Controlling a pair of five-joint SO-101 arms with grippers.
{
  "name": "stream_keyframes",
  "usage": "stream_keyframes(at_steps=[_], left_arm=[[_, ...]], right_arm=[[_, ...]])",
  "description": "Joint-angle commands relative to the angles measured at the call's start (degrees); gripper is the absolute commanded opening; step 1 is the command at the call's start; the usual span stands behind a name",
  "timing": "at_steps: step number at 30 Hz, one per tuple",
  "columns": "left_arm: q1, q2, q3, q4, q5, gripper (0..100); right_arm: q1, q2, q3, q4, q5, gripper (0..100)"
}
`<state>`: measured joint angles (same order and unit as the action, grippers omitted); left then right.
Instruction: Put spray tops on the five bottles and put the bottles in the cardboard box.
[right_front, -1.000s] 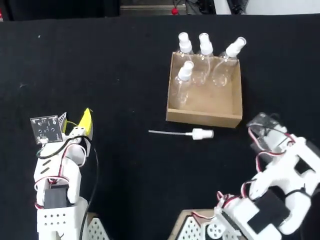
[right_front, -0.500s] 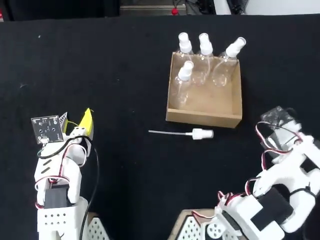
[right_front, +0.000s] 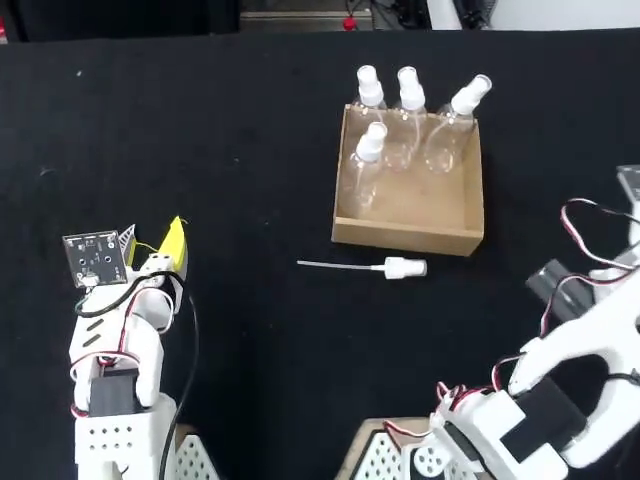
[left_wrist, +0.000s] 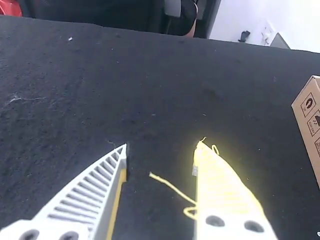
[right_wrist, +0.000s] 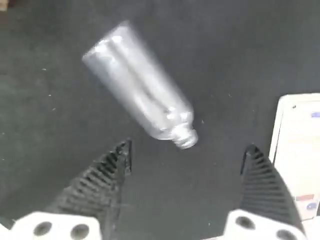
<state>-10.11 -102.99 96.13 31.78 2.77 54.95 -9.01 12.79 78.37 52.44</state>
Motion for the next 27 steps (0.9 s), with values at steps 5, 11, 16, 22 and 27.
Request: stream_keyframes(at_steps=[5,11,16,22,27], left_arm=[[0.7,0.1,1.3,-1.0,0.4,21],[0.8,0.1,1.3,-1.0,0.4,21],[1.1,0.1,1.3,-1.0,0.4,21],[1.1,0.1,1.3,-1.0,0.4,21],[1.1,0.1,1.3,-1.0,0.4,21]], right_arm=[[3.6,1.5,-3.6,-4.3,-0.3,10.3],[8.4,10.3,-4.0,-10.8,6.2,16.5],[9.9,16.0,-4.0,-6.8,13.3,18.8],[11.3,16.5,-3.9,-1.5,20.5,18.8],[16.4,16.5,-3.6,-1.3,26.4,18.8]])
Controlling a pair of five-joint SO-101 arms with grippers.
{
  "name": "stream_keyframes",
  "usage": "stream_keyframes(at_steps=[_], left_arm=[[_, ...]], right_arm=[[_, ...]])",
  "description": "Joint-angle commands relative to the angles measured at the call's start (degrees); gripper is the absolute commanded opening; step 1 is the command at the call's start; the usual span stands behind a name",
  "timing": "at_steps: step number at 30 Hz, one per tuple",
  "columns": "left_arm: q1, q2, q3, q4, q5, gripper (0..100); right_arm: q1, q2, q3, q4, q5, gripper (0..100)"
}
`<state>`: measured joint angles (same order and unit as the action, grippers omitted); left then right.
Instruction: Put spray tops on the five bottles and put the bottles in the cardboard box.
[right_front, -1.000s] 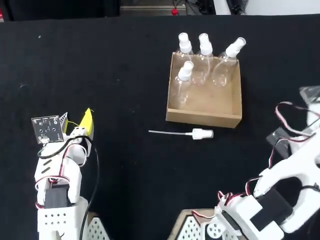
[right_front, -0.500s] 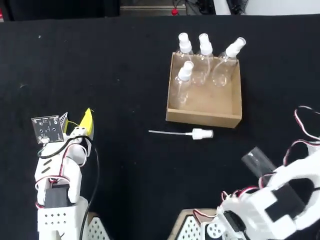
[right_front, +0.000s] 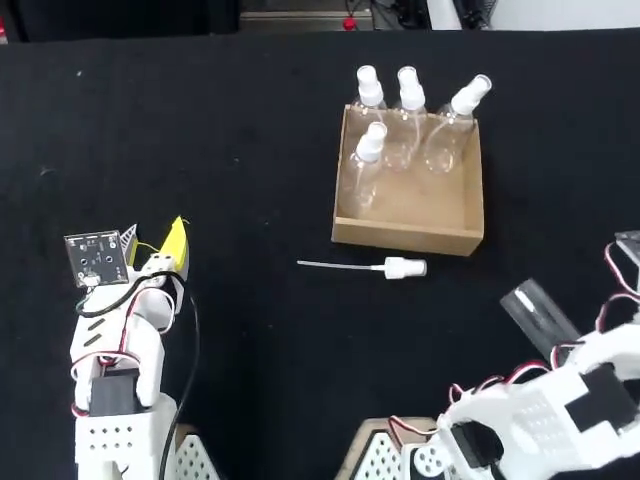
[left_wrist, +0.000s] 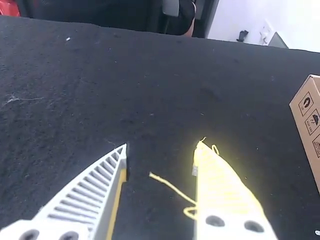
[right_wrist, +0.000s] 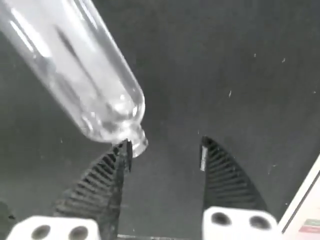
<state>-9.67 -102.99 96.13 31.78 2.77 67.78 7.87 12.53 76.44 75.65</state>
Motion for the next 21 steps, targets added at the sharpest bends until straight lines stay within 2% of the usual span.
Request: stream_keyframes(at_steps=[1,7,10,15,21], left_arm=[[0.7,0.1,1.3,-1.0,0.4,21],[0.7,0.1,1.3,-1.0,0.4,21],[0.6,0.1,1.3,-1.0,0.4,21],[0.6,0.1,1.3,-1.0,0.4,21],[0.6,0.1,1.3,-1.0,0.4,21]], right_arm=[[4.7,-0.4,-3.4,1.4,4.2,18.8],[6.2,-0.4,-3.8,15.5,13.0,18.8],[5.7,-0.5,-5.5,15.8,15.6,18.8],[5.6,0.1,-8.1,6.1,15.5,18.8],[3.5,0.1,-0.1,-9.4,15.4,18.8]])
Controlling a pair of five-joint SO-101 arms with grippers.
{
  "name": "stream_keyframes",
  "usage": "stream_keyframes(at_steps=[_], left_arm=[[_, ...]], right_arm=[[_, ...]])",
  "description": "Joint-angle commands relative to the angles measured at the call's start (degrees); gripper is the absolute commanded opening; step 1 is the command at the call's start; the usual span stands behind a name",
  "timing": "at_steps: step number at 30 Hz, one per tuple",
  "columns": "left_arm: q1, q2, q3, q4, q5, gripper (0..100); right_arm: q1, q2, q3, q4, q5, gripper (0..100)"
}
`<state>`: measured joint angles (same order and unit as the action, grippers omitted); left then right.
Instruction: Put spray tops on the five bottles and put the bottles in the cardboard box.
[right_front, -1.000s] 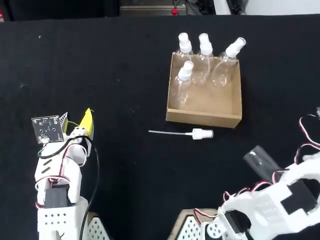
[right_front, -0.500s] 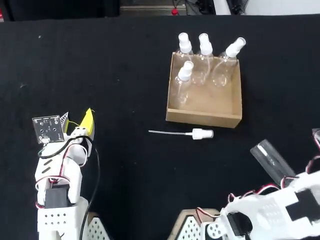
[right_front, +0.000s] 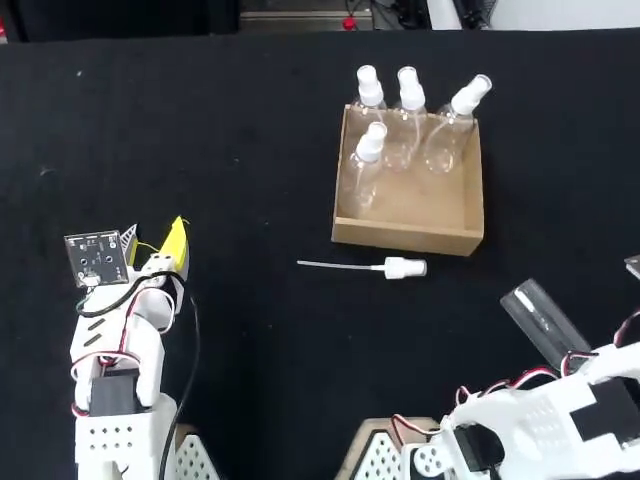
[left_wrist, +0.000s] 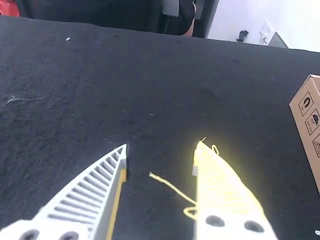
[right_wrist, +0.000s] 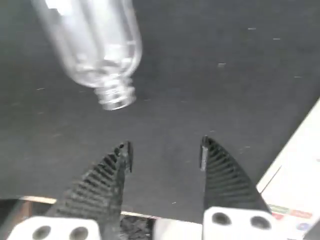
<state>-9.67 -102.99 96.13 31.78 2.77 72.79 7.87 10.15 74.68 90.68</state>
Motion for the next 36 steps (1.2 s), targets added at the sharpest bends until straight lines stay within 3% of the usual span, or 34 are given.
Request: stream_keyframes(at_steps=[1,6,13,20,25,36], left_arm=[[0.6,0.1,1.3,-1.0,0.4,21],[0.6,0.1,1.3,-1.0,0.4,21],[0.7,0.1,1.3,-1.0,0.4,21],[0.7,0.1,1.3,-1.0,0.4,21],[0.7,0.1,1.3,-1.0,0.4,21],[0.7,0.1,1.3,-1.0,0.4,21]], right_arm=[[-2.0,0.1,3.9,-10.3,0.2,18.8],[-4.3,-0.3,11.1,-17.8,-8.4,18.8],[-6.5,-0.5,13.7,-8.9,-18.4,18.8],[-7.6,-0.5,13.7,2.7,-17.8,18.8],[-7.3,-0.5,13.8,6.7,-12.6,18.8],[-4.9,-1.5,16.1,7.3,-4.2,18.8]])
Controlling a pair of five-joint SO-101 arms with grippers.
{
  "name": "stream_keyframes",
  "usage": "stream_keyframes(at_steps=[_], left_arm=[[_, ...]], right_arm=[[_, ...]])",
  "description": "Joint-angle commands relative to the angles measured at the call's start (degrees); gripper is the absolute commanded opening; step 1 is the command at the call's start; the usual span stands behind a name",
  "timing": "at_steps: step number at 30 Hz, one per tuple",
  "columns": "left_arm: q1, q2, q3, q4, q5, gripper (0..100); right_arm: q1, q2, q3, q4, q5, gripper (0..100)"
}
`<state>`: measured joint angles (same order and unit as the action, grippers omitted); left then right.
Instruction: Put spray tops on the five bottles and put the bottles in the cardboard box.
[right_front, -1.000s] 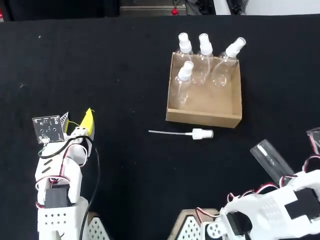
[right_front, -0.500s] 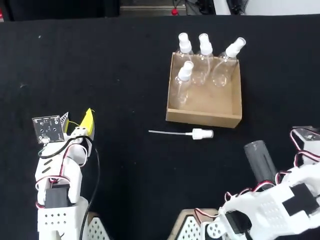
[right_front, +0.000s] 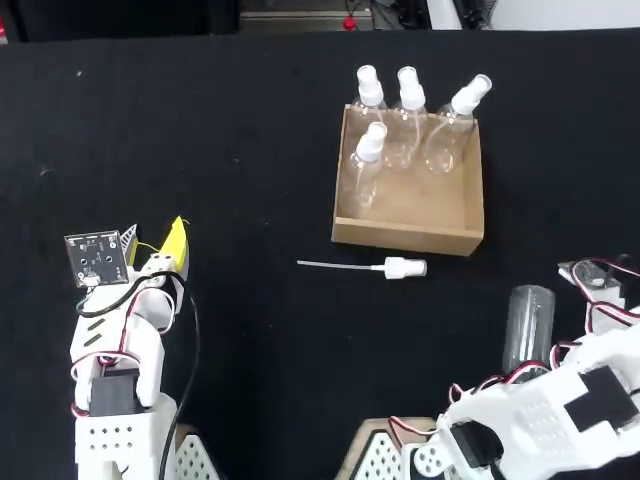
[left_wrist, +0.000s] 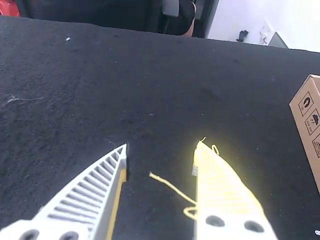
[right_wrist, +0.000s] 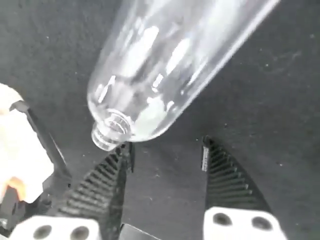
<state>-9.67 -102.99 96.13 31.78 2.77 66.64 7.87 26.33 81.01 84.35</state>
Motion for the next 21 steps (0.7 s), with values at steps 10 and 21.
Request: stream_keyframes(at_steps=[10,21], left_arm=[[0.7,0.1,1.3,-1.0,0.4,21],[0.7,0.1,1.3,-1.0,0.4,21]], right_arm=[[-2.0,-14.1,0.2,1.0,0.4,18.8],[-8.3,-22.7,0.4,1.1,-13.8,18.8]])
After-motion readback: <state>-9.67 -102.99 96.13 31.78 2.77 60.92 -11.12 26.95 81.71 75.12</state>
